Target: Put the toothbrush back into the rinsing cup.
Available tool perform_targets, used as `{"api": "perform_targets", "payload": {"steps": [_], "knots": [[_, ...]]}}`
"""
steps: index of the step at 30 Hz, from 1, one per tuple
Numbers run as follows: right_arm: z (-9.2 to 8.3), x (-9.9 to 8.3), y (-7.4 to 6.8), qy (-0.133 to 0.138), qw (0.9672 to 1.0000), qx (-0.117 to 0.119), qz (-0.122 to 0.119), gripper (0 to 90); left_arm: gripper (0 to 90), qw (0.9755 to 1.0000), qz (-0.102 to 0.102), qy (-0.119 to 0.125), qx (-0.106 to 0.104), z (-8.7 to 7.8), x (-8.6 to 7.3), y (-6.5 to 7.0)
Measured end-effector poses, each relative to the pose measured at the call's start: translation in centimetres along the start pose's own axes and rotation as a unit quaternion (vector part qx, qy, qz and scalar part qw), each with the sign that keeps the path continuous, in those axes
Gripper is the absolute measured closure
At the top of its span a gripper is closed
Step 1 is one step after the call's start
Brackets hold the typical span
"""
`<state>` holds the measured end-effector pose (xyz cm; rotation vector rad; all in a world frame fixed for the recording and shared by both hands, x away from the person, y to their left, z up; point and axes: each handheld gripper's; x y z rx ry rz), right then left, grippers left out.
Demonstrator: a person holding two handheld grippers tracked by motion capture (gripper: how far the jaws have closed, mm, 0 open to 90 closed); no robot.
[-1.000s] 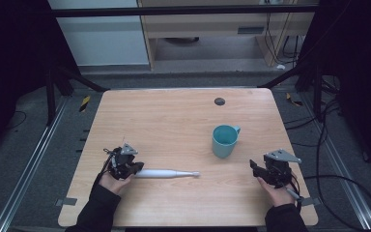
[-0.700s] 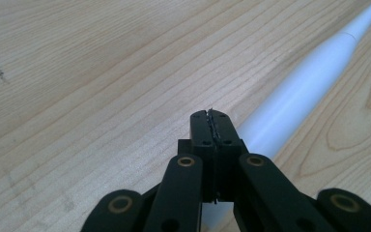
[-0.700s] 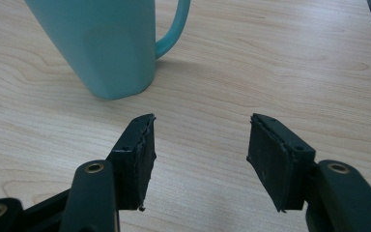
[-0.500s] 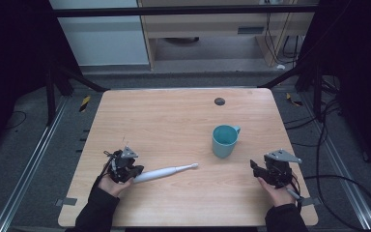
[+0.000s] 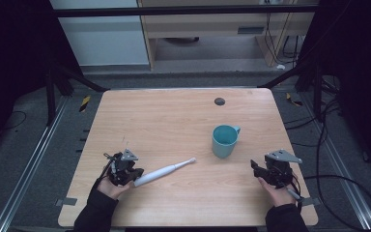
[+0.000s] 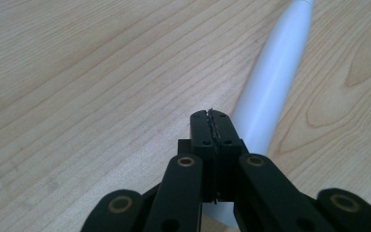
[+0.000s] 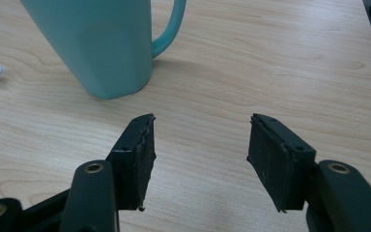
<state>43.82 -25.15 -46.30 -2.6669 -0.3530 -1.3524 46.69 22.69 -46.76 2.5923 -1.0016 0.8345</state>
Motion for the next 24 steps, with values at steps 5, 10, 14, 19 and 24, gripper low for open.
{"api": "perform_targets", "payload": {"steps": [5,10,14,19,24], "knots": [[0.01,-0.03,0.14,0.001,1.0000,-0.001,0.000,42.1,89.6,1.0000,0.002,-0.005,-0.004,-0.12,-0.17,0.27],[-0.02,-0.04,0.16,0.001,1.0000,-0.003,0.002,41.7,89.6,1.0000,0.004,-0.004,-0.005,-0.16,-0.27,0.51],[-0.06,-0.05,0.26,0.002,1.0000,-0.004,0.003,41.7,89.6,1.0000,0.005,-0.004,-0.005,-0.25,-0.25,0.56],[-0.06,-0.07,0.29,0.002,1.0000,-0.004,0.003,41.7,89.6,1.0000,0.004,-0.006,-0.006,-0.32,-0.25,0.51],[-0.04,-0.08,0.31,0.002,1.0000,-0.004,0.003,41.7,89.6,0.9999,0.004,-0.009,-0.008,-0.22,-0.30,0.58]]}}
Point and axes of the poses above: each handheld gripper's, and its own axes: z roughly forward along the jaws, x roughly out of its top, y roughly to its right, and after that the axes turned 1 degree about z, right-handed
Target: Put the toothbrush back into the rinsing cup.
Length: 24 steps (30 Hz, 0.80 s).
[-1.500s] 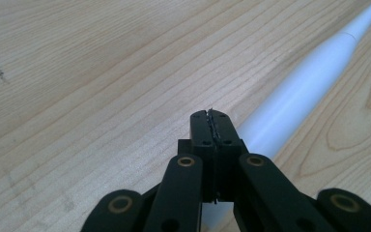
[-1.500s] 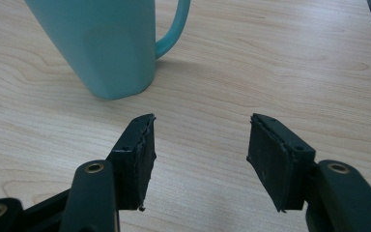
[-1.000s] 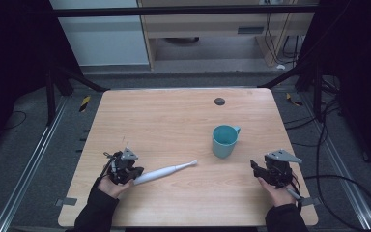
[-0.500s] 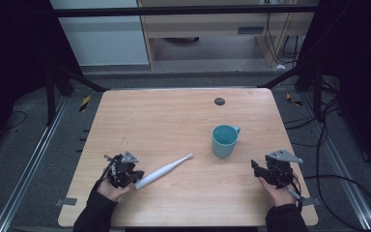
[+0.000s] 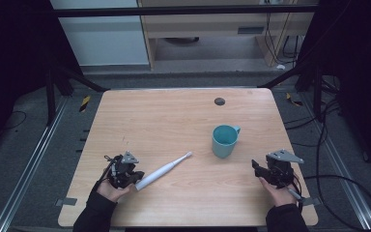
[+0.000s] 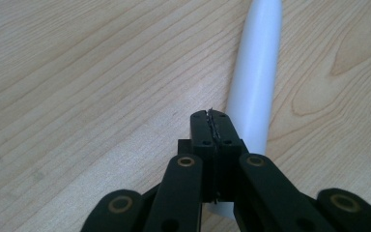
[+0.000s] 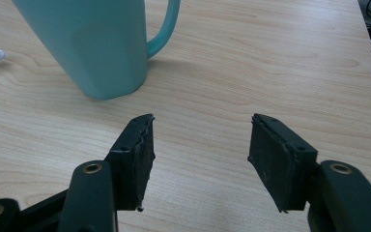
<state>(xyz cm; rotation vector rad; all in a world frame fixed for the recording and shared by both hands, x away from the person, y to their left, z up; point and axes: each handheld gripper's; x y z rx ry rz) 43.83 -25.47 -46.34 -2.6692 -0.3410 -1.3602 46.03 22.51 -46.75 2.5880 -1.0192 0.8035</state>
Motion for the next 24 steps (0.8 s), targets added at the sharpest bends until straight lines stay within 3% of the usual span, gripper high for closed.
{"api": "perform_targets", "payload": {"steps": [18,24], "knots": [[-0.1,0.0,0.0,0.000,1.0000,-0.002,0.000,41.6,89.6,1.0000,0.002,-0.001,0.001,-0.3,-0.4,0.3],[-0.1,0.0,0.0,0.000,1.0000,-0.002,0.002,41.5,88.0,0.9998,-0.006,0.016,0.007,-1.1,0.1,-0.3]]}}
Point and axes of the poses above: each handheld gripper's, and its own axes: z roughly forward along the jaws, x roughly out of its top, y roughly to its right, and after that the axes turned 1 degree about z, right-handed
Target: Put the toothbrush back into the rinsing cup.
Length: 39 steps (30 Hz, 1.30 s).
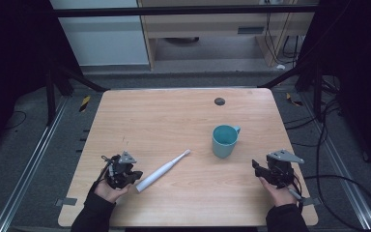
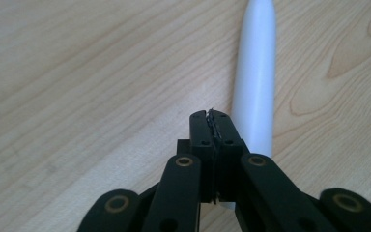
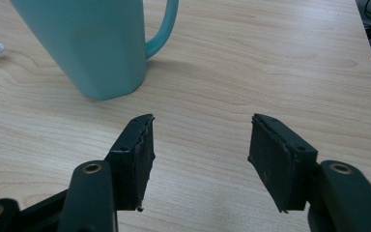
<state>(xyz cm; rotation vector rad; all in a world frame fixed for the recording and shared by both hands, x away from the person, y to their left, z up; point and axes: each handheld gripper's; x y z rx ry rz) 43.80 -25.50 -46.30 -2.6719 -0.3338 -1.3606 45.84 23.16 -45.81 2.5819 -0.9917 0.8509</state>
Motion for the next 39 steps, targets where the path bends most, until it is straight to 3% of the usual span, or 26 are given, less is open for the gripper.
{"api": "perform_targets", "payload": {"steps": [8,18,26,32,39], "knots": [[-0.1,0.0,0.3,0.003,1.0000,-0.003,0.003,40.2,79.4,0.9998,0.005,0.019,0.007,-1.6,1.8,-0.6],[-0.2,-0.1,0.7,0.002,1.0000,-0.004,0.006,36.8,62.4,0.9991,0.018,0.033,-0.020,-2.5,4.2,-1.3],[-0.2,-0.1,1.0,0.003,0.9999,-0.007,0.008,35.4,53.0,0.9987,0.034,0.020,-0.031,-2.5,5.1,-1.1],[-0.2,-0.2,1.2,0.002,0.9999,-0.008,0.008,34.3,51.0,0.9979,0.047,0.008,-0.043,-1.9,5.4,-0.7],[-0.1,-0.2,1.2,-0.003,0.9999,-0.009,0.007,33.6,47.0,0.9958,0.071,-0.022,-0.053,-1.1,5.8,0.0]]}}
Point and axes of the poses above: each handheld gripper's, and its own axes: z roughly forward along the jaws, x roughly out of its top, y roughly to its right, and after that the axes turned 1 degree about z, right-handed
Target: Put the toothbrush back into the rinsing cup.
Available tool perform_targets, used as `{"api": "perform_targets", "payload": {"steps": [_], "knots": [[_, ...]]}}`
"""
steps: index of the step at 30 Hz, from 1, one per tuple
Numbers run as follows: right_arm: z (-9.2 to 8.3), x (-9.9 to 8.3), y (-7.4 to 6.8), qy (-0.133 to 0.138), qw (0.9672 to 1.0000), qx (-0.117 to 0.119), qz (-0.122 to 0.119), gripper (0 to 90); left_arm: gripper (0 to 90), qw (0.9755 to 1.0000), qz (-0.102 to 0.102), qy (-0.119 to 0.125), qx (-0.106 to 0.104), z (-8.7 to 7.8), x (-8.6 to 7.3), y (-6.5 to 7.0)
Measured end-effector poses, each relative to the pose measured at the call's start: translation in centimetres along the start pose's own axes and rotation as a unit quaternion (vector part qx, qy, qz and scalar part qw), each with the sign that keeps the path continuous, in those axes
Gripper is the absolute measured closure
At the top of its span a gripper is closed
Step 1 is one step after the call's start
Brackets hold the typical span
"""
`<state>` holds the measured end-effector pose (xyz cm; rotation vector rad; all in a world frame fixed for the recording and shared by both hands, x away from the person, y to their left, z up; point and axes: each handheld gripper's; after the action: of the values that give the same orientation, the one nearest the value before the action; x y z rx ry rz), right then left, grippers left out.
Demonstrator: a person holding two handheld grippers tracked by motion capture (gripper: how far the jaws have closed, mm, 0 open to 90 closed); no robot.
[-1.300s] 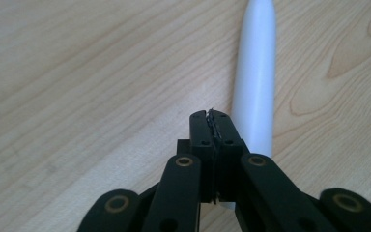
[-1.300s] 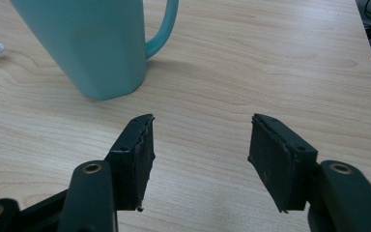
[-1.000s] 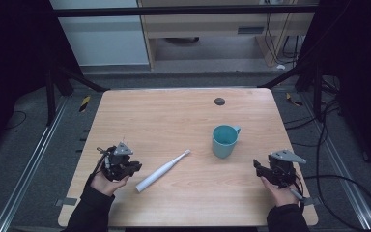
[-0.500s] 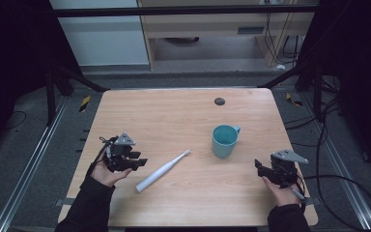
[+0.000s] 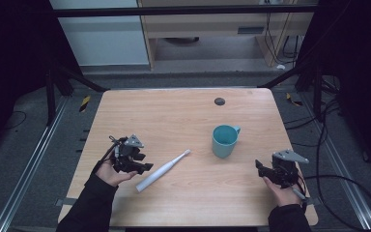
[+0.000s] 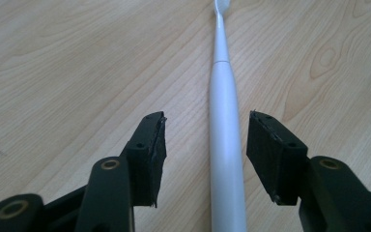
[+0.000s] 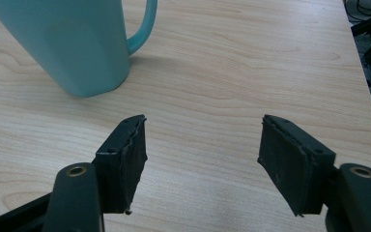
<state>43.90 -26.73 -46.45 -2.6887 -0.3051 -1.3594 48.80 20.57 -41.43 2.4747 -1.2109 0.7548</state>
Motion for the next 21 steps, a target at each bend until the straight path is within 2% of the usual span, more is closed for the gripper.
{"api": "perform_targets", "payload": {"steps": [7,12,13,16,21], "knots": [[0.1,0.0,0.1,-0.001,1.0000,0.000,0.000,33.4,42.3,0.9998,0.010,-0.019,-0.003,0.7,0.4,0.4],[0.1,0.0,0.1,-0.001,1.0000,-0.001,0.000,33.2,40.1,0.9988,0.020,-0.043,-0.008,1.3,0.8,0.8],[0.1,0.0,0.1,-0.002,1.0000,-0.002,0.000,33.2,40.0,0.9982,0.026,-0.054,-0.007,1.6,0.9,0.9],[0.1,0.0,0.1,-0.001,1.0000,-0.002,-0.001,33.2,39.9,0.9976,0.030,-0.062,-0.010,2.1,0.9,1.0],[0.1,0.0,0.0,-0.002,1.0000,-0.003,-0.001,33.1,40.7,0.9960,0.028,-0.085,-0.008,3.0,1.0,1.0]]}}
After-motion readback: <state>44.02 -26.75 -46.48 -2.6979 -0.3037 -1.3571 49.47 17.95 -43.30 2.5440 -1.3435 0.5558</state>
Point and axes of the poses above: each handheld gripper's, and its own axes: z roughly forward along the jaws, x roughly out of its top, y roughly to its right, and after that the axes turned 1 degree about z, right-handed
